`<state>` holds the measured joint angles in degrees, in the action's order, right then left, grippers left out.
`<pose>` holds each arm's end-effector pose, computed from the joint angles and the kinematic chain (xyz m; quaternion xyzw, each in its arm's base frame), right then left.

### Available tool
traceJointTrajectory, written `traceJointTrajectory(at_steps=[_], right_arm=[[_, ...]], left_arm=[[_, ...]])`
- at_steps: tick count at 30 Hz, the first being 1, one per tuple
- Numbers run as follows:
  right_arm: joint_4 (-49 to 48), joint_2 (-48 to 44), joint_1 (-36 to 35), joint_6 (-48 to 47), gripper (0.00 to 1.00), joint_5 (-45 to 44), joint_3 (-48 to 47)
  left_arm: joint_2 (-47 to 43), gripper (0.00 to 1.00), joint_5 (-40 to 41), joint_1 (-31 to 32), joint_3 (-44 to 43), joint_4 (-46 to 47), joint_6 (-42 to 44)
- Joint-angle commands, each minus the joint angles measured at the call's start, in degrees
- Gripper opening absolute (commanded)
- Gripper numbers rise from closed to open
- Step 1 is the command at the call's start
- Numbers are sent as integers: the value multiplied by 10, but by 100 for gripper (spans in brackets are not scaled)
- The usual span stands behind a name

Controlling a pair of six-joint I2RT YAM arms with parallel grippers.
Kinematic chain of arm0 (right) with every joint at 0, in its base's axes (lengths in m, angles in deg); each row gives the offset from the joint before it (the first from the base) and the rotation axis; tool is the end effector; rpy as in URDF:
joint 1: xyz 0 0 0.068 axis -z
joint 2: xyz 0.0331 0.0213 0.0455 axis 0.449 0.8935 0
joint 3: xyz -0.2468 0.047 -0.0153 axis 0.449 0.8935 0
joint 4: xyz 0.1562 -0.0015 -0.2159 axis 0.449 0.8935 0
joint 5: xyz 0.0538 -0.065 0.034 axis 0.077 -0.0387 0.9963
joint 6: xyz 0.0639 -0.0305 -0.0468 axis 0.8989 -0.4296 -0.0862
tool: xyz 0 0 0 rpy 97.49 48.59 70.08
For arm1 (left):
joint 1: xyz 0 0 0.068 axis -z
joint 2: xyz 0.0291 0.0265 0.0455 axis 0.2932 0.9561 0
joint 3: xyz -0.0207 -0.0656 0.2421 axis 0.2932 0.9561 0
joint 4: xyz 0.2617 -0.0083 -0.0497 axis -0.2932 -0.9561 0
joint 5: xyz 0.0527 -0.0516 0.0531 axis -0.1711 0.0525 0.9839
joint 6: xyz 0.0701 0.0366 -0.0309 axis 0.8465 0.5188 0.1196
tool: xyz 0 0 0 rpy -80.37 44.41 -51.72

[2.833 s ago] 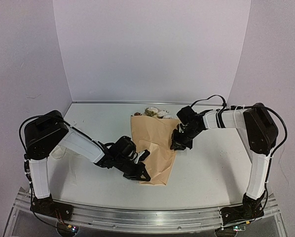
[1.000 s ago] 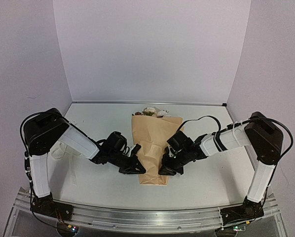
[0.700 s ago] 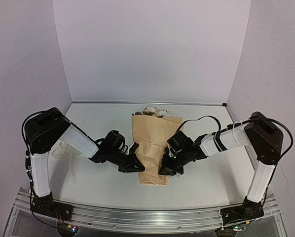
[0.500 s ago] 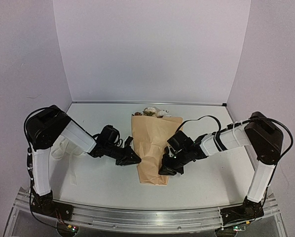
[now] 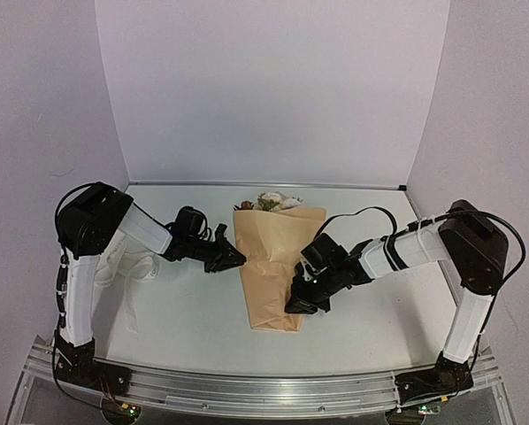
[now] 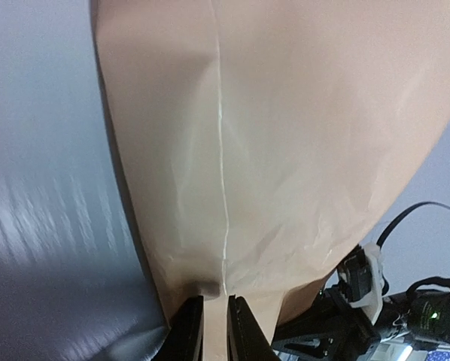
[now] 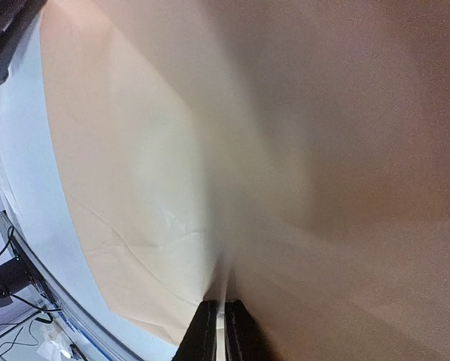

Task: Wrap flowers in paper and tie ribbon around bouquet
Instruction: Press the fold line on the 2/3-folded wrapping paper.

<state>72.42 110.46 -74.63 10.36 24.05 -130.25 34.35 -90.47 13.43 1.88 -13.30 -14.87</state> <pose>0.2251 0.2968 0.0701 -0.0324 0.9386 0.3431 0.0167 0.3456 -0.2618 0.0427 -0.0076 0.8564 -0.5093 0.0838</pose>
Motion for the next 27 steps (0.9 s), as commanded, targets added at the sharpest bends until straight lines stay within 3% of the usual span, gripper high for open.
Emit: traceJointTrajectory(at_steps=[1,18,27], right_arm=[[36,14,6,-9,8,-12,12],[36,21,11,-12,8,-3,9],[36,22,12,-11,8,2,5]], left_arm=[[40,14,15,-32,-55,-42,1],[161,14,-17,-115,-313,-134,27],[-3,16,-3,-106,-189,-107,91]])
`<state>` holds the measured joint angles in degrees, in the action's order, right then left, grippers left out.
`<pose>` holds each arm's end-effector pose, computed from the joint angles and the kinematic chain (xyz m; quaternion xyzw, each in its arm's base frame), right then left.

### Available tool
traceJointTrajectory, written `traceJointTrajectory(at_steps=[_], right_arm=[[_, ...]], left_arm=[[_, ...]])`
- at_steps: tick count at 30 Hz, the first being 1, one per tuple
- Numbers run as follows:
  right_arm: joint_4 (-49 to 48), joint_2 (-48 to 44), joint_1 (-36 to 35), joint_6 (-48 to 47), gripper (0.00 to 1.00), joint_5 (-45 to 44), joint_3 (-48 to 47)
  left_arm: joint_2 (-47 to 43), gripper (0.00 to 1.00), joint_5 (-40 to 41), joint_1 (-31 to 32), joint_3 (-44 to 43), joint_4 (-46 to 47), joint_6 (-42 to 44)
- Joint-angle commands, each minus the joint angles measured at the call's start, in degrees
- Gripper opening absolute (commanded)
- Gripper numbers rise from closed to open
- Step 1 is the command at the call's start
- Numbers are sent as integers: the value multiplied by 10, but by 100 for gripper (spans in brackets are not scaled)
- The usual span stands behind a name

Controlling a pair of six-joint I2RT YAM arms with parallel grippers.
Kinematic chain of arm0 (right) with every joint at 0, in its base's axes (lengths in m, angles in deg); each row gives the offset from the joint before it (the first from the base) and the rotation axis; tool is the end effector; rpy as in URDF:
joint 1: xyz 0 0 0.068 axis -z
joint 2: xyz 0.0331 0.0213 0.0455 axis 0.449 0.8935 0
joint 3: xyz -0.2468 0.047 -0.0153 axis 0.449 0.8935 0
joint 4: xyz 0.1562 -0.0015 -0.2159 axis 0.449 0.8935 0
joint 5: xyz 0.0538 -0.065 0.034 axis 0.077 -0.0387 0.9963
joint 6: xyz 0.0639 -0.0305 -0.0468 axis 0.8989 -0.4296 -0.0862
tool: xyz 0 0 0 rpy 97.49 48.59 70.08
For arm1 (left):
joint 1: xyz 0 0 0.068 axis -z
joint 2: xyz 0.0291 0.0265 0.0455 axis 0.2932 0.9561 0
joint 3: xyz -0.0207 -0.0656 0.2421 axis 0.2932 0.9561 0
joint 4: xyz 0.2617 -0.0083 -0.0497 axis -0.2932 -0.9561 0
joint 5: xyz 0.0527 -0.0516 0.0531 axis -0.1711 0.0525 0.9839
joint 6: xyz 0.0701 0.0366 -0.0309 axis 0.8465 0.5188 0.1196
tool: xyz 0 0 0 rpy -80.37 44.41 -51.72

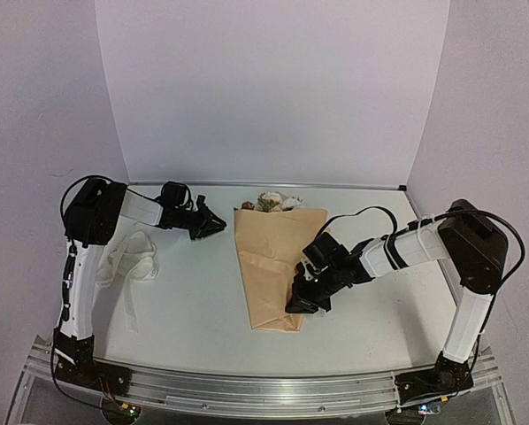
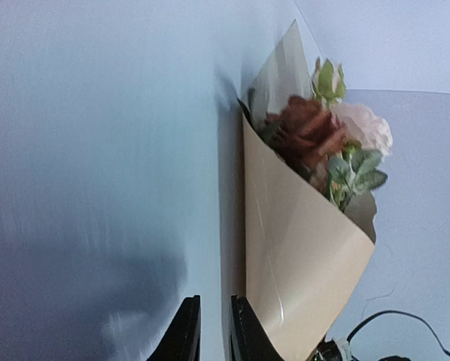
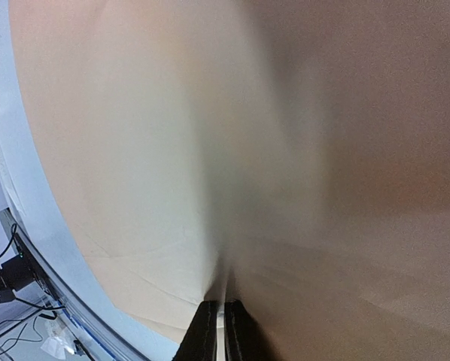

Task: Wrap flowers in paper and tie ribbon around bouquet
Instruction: Press the fold line on the 2/3-folded wrapping paper.

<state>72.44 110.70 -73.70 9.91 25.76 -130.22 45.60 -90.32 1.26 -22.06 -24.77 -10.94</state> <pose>0.2278 0.2938 0.0693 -0.0320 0.9363 0.3497 0.0080 0.4649 -0.2067 0.0573 -0.0653 0.8507 -0.4953 0.1635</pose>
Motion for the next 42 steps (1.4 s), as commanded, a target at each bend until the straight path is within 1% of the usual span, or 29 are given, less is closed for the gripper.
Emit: traceJointTrajectory(at_steps=[1,5,8,10,12,16,22,26,31,42], right_arm=[[35,20,3,-6,8,-14,5],[36,23,4,-3,8,-15,1],[36,23,4,-3,8,-15,0],[36,25,4,-2,8,-15,0],[36,26,4,-2,8,-15,2],[37,26,4,-2,8,-18,7],[42,25,4,-5,8,-23,12],[44,27,4,-11,7,-15,13],[53,30,4,-20,8,-11,6],[60,32,4,-20,7,-6,3]], left_arm=[[-135,16,-7,23,72,13,56],[-181,16,-13,82,157,48,36],[-188,17,-8,117,206,87,1],[-184,16,-8,134,229,131,-35],[-176,16,-8,145,238,154,-53],[-153,15,0,153,232,155,-64],[-120,16,8,147,213,138,-85],[-94,16,0,136,185,116,-79],[-54,16,-2,125,128,73,-59],[28,17,5,61,11,25,-56]])
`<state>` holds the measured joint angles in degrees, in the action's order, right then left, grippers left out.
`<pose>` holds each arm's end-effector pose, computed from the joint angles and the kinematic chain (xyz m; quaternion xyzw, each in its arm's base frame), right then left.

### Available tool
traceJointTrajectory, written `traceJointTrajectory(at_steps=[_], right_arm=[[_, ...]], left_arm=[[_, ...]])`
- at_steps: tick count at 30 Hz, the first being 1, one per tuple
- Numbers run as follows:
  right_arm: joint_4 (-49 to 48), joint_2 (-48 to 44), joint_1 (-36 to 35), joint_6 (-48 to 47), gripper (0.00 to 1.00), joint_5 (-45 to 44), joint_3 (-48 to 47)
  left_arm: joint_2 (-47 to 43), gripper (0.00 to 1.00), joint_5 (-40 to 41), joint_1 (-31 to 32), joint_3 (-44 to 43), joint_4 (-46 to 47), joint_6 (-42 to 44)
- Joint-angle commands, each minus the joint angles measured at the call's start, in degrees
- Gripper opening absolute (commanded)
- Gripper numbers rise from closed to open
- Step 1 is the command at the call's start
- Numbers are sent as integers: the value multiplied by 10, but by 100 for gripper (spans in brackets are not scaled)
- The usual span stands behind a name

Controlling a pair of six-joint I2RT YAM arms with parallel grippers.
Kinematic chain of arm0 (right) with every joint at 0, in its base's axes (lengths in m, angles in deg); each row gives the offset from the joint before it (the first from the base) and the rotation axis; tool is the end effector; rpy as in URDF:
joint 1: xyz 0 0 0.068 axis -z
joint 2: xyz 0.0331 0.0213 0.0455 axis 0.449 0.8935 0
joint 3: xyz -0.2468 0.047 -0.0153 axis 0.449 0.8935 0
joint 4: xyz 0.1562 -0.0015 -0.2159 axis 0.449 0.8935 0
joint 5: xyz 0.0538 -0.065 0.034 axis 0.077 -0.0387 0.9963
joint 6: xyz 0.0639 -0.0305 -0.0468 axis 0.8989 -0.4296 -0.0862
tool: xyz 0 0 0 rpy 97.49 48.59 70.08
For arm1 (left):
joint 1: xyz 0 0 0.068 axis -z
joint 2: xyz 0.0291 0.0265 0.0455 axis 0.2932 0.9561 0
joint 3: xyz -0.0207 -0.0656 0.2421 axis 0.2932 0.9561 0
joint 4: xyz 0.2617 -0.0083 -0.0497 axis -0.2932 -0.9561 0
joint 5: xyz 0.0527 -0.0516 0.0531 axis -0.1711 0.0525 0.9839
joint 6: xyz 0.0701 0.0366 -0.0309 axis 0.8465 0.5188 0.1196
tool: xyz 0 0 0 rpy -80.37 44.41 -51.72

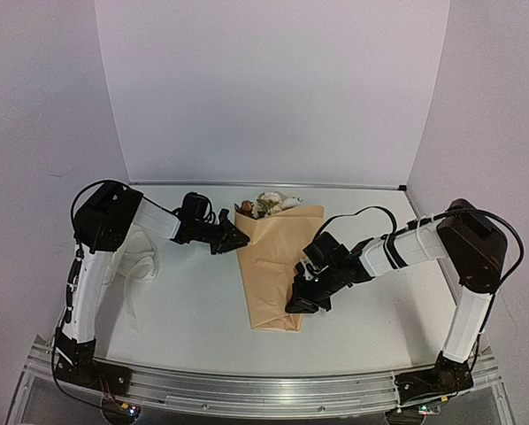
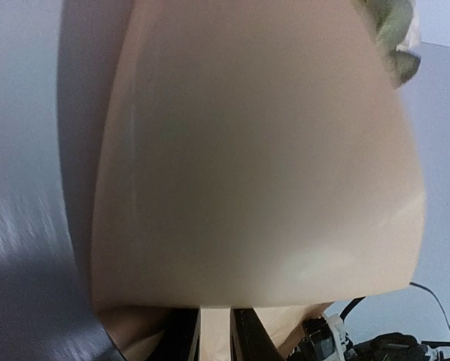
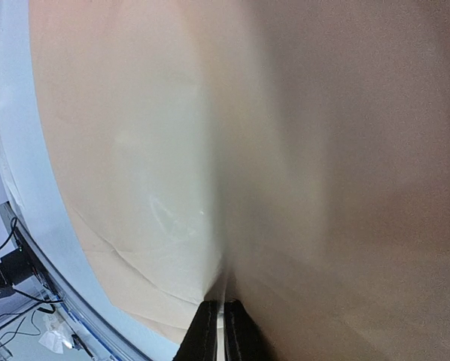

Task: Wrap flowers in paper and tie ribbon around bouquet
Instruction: Press the fold line on the 2/3-folded wrapping paper.

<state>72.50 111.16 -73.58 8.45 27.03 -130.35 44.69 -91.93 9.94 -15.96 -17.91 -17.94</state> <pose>0.2271 0.2941 0.0677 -0.0452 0.9343 0.3537 0.0023 0.4137 -0.2687 0.0453 -0.0399 0.8439 -0.5265 0.0957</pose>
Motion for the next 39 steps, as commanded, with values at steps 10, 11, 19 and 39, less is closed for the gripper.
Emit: traceJointTrajectory(at_steps=[10,11,19,39], right_arm=[[65,35,3,-5,7,-15,-5],[67,35,3,-6,7,-14,-6],[84,36,4,-14,8,-4,-18],[218,-84,59,-43,21,12,-120]], left_arm=[[116,18,20,-67,-174,-52,-15],[121,18,20,-72,-182,-50,-20],[160,20,-17,-98,-273,-29,-31],[-243,45,90,-104,31,-73,75]])
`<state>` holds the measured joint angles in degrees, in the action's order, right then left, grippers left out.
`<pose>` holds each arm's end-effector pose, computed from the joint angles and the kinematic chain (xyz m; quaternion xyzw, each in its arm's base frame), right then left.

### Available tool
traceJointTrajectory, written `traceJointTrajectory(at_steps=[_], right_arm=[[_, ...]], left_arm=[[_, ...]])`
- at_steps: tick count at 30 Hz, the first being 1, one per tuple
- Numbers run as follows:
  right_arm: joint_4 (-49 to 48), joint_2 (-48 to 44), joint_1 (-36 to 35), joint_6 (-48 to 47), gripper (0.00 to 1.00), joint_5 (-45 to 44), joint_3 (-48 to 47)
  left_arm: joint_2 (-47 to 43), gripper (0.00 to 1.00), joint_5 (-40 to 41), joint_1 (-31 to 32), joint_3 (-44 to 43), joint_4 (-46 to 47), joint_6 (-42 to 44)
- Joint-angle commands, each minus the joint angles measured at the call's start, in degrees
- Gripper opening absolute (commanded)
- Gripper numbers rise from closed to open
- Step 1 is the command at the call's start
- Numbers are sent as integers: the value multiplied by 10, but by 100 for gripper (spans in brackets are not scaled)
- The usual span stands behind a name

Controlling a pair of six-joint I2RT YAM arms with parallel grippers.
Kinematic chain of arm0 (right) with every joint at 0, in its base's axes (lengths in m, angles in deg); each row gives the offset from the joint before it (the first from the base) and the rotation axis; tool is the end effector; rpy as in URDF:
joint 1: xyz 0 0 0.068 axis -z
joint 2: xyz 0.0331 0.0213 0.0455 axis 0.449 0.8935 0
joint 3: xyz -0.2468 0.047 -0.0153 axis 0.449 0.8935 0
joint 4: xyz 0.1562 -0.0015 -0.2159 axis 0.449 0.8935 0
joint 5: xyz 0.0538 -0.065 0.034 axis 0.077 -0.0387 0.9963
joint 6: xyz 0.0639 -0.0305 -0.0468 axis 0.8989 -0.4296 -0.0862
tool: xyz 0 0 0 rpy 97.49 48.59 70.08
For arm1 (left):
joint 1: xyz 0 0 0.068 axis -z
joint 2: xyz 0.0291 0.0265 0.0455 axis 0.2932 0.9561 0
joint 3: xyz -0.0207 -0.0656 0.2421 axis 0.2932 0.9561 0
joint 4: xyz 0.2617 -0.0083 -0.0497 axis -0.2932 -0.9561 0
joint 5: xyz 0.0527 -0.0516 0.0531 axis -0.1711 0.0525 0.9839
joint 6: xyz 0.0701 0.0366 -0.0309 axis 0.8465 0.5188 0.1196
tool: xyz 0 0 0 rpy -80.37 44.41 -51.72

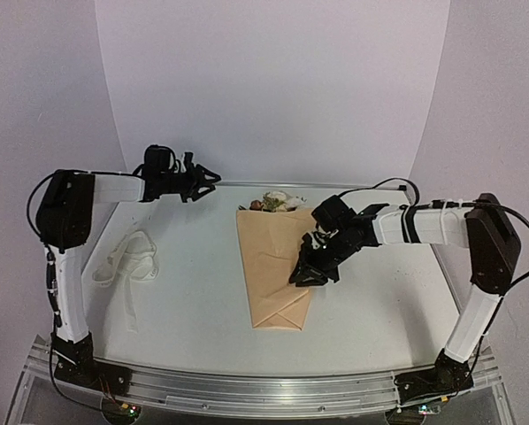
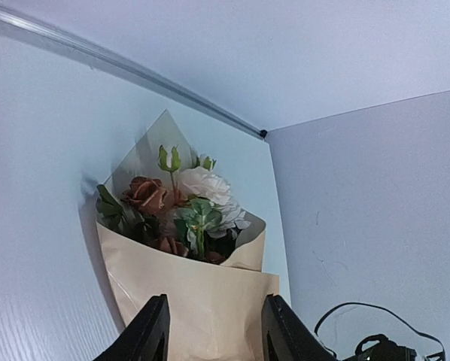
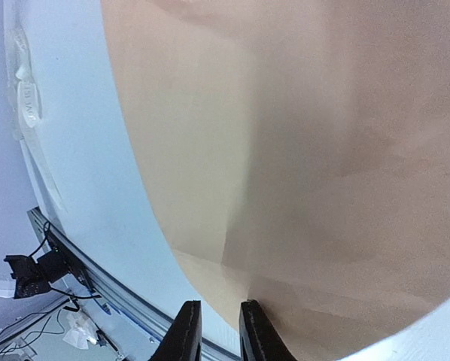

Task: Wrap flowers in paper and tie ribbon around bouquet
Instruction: Press the fold line on the 2/3-folded wrapping paper.

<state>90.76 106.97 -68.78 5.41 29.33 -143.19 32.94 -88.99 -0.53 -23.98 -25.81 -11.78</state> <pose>0.2618 0.2874 0.1386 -0.0335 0.9328 0.3587 0.0048 0.4767 -0.1924 0.1746 -0.0406 0.8092 -0.5221 0.2664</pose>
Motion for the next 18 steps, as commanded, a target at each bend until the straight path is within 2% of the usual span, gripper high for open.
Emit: traceJointTrajectory(at_steps=[1,10,13,18], right_arm=[[36,-45,12,-14,21,-13,18],[1,8,13,-12,19,-2,55],[-21,28,13,-3,18,1,65],[-28,49,12,-11,18,-11,65]], left_arm=[[-153,46,77,1,145,3,11],[-387,54,272,-3,414,-96,-16],[-446,57,322,-5,477,-130,-33],[-501,57,355,-8,538,-170,-46]])
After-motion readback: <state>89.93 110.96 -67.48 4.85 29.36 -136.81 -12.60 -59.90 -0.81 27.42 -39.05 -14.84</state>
